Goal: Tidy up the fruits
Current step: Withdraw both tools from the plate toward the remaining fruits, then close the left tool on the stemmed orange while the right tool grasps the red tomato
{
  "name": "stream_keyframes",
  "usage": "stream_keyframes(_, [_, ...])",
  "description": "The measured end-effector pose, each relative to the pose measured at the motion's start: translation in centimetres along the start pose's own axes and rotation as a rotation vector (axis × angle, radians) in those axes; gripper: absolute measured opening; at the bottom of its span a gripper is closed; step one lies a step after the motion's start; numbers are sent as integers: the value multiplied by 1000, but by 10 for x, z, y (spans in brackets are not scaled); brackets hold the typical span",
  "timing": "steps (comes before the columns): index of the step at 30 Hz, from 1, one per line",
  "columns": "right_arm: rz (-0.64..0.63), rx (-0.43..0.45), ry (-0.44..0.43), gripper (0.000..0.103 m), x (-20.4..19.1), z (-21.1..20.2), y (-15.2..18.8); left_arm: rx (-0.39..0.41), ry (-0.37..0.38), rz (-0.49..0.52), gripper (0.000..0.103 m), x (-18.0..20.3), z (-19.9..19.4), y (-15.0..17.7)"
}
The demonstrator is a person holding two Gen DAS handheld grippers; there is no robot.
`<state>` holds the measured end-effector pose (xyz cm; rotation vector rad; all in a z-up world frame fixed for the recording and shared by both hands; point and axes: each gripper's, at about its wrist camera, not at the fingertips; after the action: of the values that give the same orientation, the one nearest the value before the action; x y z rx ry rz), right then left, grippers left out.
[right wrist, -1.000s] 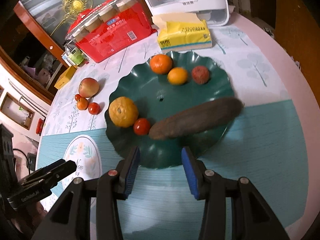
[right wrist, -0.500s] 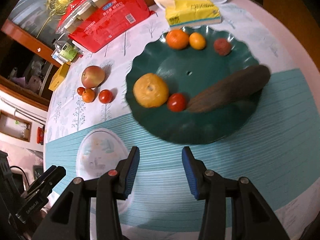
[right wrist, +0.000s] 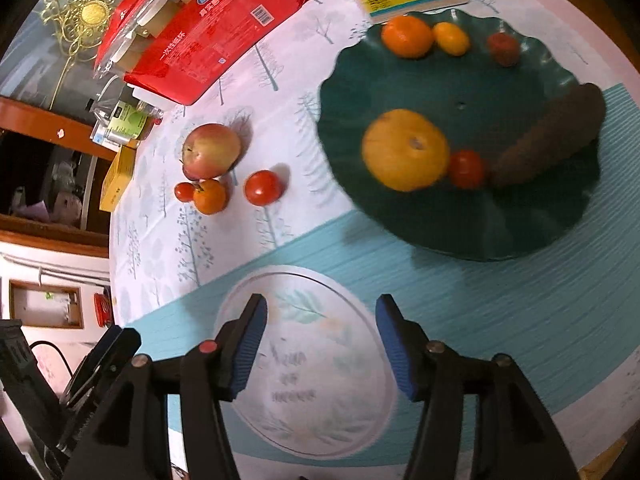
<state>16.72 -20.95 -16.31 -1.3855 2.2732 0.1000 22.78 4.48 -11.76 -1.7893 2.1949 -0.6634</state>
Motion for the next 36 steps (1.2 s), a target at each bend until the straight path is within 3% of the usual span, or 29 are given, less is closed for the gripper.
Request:
stream_keyframes(15, [28, 17, 32, 58, -61, 38, -45, 37, 134, 126, 80, -11, 58, -56])
stream_keyframes(21, [17, 4, 61, 58, -67, 57, -58, 36, 208, 128, 80, -4, 92, -57])
stream_keyframes(25, [30, -19, 70, 58, -64, 71, -64, 28, 229, 117, 80, -2, 115, -54])
stream_keyframes(33, [7, -61, 100, 58, -65, 90, -68, 86, 252, 28, 79, -4, 134, -43])
stream_keyframes(36, [-5, -70, 104, 58, -66, 96, -69, 99, 243, 23, 70, 0, 137, -40])
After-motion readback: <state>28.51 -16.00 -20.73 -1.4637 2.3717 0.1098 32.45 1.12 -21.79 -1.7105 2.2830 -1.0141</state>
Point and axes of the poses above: each gripper's, at about its wrist camera, not at the fingertips, and z roughly the way its jaws point, x to its right, y to its underside, and after that the axes turned 3 degrees about x, right-handed
